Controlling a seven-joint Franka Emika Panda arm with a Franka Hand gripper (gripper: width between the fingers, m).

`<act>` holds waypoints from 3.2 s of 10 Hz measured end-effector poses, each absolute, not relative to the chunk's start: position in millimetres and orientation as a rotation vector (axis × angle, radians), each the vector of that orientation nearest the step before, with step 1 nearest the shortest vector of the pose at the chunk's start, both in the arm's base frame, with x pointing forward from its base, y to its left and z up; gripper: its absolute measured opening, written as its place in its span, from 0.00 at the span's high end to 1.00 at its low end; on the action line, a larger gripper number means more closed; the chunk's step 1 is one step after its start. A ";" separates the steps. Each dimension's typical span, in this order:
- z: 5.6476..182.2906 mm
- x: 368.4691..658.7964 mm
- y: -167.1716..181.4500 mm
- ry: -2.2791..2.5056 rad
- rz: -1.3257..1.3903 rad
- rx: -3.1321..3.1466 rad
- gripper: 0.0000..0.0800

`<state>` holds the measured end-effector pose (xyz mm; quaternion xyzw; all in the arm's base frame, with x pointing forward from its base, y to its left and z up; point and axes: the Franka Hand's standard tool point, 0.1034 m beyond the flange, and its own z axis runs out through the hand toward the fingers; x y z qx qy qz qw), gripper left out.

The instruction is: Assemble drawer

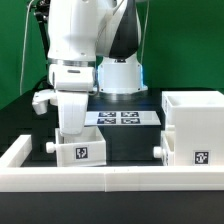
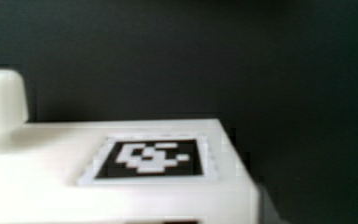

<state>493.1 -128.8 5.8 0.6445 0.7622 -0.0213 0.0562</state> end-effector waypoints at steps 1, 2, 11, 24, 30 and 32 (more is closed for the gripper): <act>5.8 493.1 -128.8 2.313 -0.065 1.955 0.95; 5.8 493.1 -128.8 2.313 -0.065 1.955 0.95; 33.4 492.6 -49.8 2.067 0.026 2.200 0.95; 51.8 531.9 -14.1 2.095 -0.044 2.173 0.95; 54.0 534.0 -9.4 2.089 -0.060 2.183 0.95; 57.9 539.2 -8.6 2.075 -0.078 2.199 0.95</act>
Offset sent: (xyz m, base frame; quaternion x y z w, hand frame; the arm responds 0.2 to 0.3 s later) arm 0.0000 0.0000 0.0000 0.0000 0.0000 0.0000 1.0000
